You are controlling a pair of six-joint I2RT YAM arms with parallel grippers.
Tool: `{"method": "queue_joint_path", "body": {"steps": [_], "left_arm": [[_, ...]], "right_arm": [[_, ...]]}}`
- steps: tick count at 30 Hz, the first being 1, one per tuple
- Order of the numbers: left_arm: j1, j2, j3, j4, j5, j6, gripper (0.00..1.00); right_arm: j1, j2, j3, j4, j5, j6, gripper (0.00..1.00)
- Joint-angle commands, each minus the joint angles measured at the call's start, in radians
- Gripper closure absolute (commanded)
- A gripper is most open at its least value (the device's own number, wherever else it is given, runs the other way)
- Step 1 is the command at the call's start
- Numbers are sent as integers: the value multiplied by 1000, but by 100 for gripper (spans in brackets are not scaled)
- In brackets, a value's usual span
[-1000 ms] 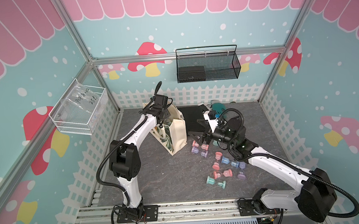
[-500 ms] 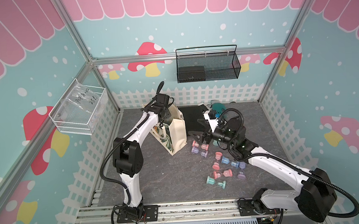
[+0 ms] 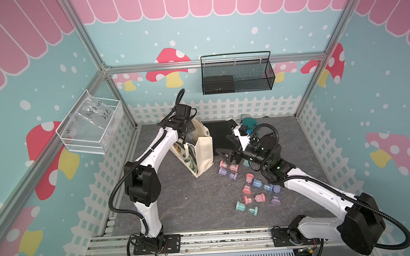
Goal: Put the hourglass into the canvas bag
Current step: Place the hourglass in the canvas bag, then pick up the hourglass from the center of the board.
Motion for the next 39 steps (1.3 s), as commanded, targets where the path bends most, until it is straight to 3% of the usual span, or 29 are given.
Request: {"method": "queue_joint_path", "body": {"steps": [1, 10, 23, 30, 39], "left_arm": [[-19, -91, 28, 6, 19, 10, 27], [-91, -322, -99, 114, 8, 8, 24], [-325, -608, -407, 264, -30, -68, 22], [-440, -632, -548, 320, -40, -151, 22], [-499, -524, -664, 398, -5, -286, 22]], "right_arm": [[8, -40, -21, -25, 36, -16, 0], [6, -97, -81, -89, 142, -14, 0], [5, -145, -227, -158, 207, 16, 1], [5, -158, -289, -195, 232, 29, 0], [3, -212, -376, -231, 305, 49, 1]]}}
